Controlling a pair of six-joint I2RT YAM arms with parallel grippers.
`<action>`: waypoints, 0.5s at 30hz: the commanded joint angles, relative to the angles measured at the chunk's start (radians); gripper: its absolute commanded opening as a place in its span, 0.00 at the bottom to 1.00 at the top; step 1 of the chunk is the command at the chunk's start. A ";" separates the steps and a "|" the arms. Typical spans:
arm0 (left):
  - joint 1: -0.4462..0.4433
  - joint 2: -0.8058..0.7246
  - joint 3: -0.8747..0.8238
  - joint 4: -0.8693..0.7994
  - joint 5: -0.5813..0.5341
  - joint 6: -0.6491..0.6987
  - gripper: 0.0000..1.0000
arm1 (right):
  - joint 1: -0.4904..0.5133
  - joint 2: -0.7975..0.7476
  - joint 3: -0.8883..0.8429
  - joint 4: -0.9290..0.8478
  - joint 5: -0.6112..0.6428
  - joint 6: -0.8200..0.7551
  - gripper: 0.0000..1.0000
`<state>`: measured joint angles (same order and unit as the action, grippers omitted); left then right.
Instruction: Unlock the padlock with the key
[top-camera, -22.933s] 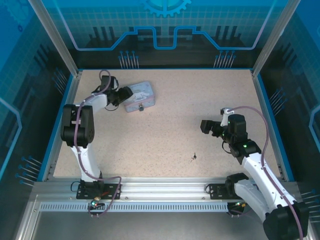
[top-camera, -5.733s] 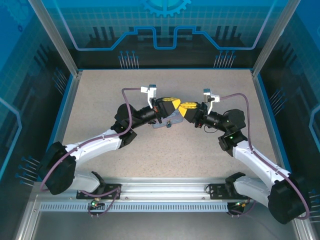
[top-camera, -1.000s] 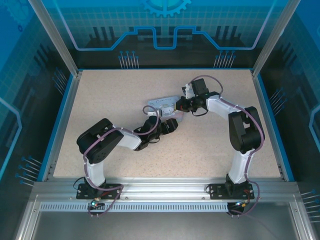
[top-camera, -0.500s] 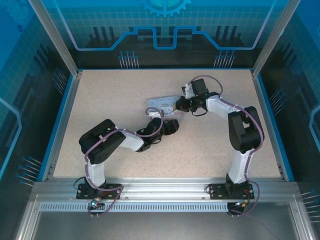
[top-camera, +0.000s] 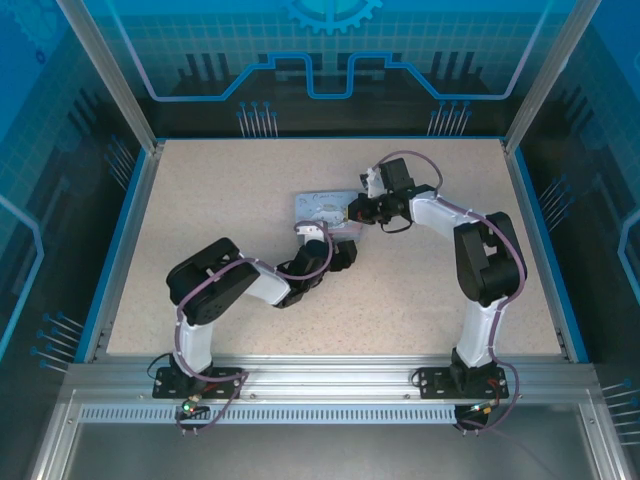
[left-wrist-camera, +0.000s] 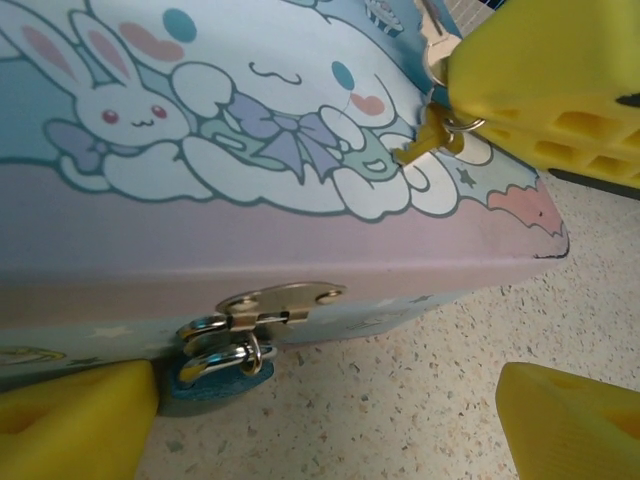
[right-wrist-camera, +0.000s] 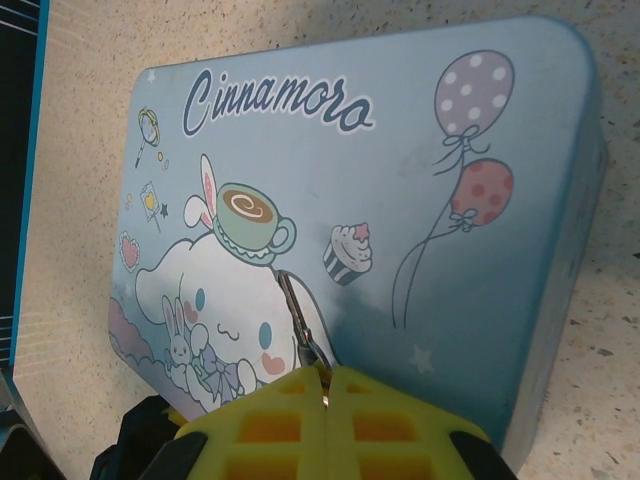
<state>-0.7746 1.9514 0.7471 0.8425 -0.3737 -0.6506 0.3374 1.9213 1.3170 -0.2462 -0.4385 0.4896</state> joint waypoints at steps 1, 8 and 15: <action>-0.002 0.030 -0.012 0.102 0.034 0.043 0.85 | 0.015 0.046 0.003 -0.047 0.008 -0.002 0.00; -0.002 0.000 -0.011 0.127 0.093 0.017 0.74 | 0.018 0.050 0.013 -0.053 0.007 -0.004 0.00; 0.000 -0.014 -0.015 0.129 0.073 -0.015 0.63 | 0.020 0.050 0.012 -0.051 0.006 -0.004 0.00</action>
<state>-0.7742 1.9648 0.7368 0.9051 -0.3069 -0.6495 0.3420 1.9308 1.3247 -0.2424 -0.4526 0.4896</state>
